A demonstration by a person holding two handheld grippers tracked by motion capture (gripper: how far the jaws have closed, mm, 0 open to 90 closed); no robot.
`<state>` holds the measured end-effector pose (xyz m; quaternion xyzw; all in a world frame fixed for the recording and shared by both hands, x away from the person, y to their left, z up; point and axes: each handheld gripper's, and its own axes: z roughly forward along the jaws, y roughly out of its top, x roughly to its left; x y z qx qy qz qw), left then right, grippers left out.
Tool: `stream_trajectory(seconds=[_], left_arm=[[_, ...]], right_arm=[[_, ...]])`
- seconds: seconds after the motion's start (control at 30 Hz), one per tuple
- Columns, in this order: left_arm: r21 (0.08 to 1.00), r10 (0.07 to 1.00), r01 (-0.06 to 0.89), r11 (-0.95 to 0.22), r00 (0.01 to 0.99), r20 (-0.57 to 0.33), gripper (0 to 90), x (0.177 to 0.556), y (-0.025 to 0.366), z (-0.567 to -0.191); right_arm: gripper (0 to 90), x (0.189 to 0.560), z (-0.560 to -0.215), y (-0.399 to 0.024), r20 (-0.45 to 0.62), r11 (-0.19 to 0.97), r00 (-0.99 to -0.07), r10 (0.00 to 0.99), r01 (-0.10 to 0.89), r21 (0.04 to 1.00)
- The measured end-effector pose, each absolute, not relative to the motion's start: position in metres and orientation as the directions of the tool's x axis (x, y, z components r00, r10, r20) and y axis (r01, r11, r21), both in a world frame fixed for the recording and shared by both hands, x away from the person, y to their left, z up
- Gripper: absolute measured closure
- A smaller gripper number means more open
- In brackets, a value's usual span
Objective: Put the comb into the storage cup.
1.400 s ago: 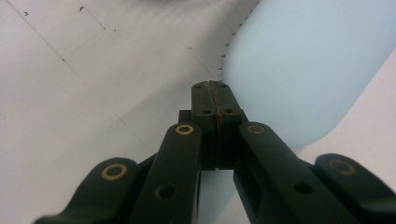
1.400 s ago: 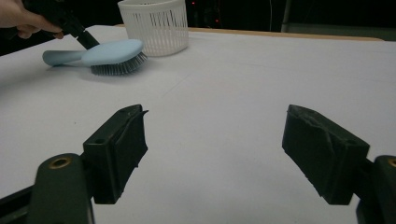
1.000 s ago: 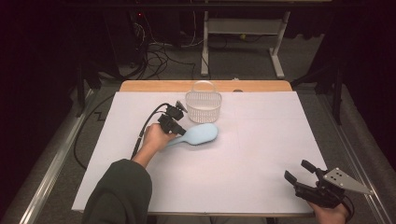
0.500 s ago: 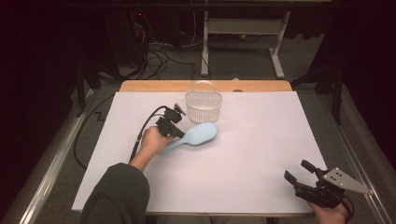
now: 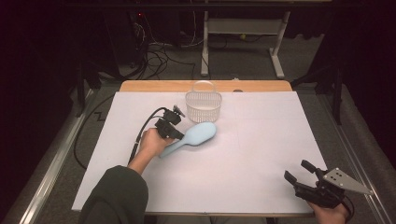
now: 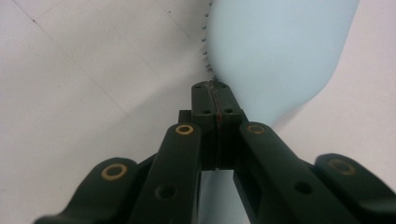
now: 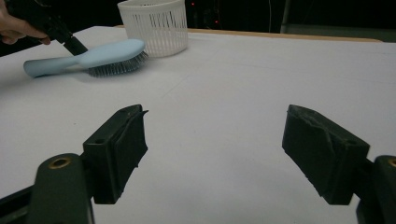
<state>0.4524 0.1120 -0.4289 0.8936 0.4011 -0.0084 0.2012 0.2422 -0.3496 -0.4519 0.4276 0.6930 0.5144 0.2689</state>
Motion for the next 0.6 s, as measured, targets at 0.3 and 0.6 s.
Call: stream_trajectory(seconds=[0.3,0.6], left_arm=[[0.354,0.714,0.720,-0.597,0.678,-0.173,88.1,0.4500,0.1123,-0.4285],[0.354,0.721,0.723,-0.594,0.673,-0.166,87.8,0.4489,0.1124,-0.4269]], right_arm=[[22.2,0.2422,-0.4519,-0.3493,0.069,0.105,-0.490,0.869,0.319,0.942],[22.2,0.2420,-0.4518,-0.3494,0.069,0.103,-0.490,0.869,0.316,0.943]])
